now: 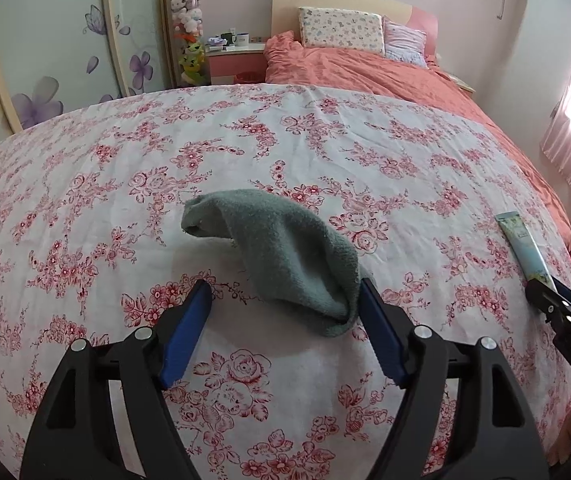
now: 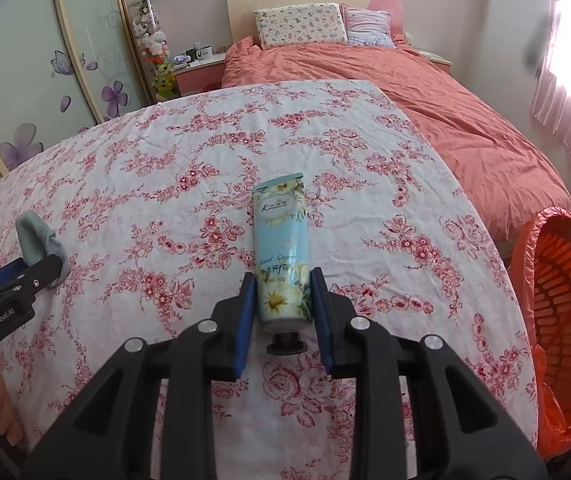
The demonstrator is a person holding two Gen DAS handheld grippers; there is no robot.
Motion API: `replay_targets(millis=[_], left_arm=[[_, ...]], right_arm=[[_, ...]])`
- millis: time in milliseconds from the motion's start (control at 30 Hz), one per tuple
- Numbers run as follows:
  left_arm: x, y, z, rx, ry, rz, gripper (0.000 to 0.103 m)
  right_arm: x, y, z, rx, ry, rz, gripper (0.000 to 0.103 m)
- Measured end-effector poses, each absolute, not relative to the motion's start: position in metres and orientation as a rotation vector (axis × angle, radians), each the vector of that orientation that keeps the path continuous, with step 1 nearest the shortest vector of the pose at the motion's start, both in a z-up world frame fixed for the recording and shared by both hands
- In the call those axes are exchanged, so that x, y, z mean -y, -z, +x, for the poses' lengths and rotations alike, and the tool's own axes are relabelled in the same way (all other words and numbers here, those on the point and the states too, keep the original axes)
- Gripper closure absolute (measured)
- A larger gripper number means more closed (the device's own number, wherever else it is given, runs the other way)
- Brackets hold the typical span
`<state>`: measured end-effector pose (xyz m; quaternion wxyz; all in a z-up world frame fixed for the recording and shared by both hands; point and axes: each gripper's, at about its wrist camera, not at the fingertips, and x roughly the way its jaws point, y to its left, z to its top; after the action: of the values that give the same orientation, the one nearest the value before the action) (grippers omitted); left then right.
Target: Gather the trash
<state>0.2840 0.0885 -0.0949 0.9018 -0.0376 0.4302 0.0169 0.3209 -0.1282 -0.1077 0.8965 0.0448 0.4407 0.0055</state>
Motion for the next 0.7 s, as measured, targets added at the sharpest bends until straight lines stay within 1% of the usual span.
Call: replay_targets(millis=[67,133,267,700], left_arm=[[-0.0893,0.0959,0.2849,-0.897,-0.050,-0.077,0.020],[-0.0908,0.0965,0.2852,-0.901,-0.064,-0.084,0.018],[-0.0938,0.0963,0.2842,-0.895,-0.056,-0.104,0.017],[-0.0986,0.0951,0.2819,-0.887,-0.044,-0.127,0.017]], right_arm=[[0.1288,0.1076,0.3209,-0.913,-0.015,0.097,0.073],[0.1285,0.1076,0.3212,-0.913,-0.018,0.097,0.072],[0.1283,0.1075,0.3214,-0.913,-0.013,0.094,0.069],[0.1306,0.1084,0.3201,-0.910,-0.026,0.120,0.067]])
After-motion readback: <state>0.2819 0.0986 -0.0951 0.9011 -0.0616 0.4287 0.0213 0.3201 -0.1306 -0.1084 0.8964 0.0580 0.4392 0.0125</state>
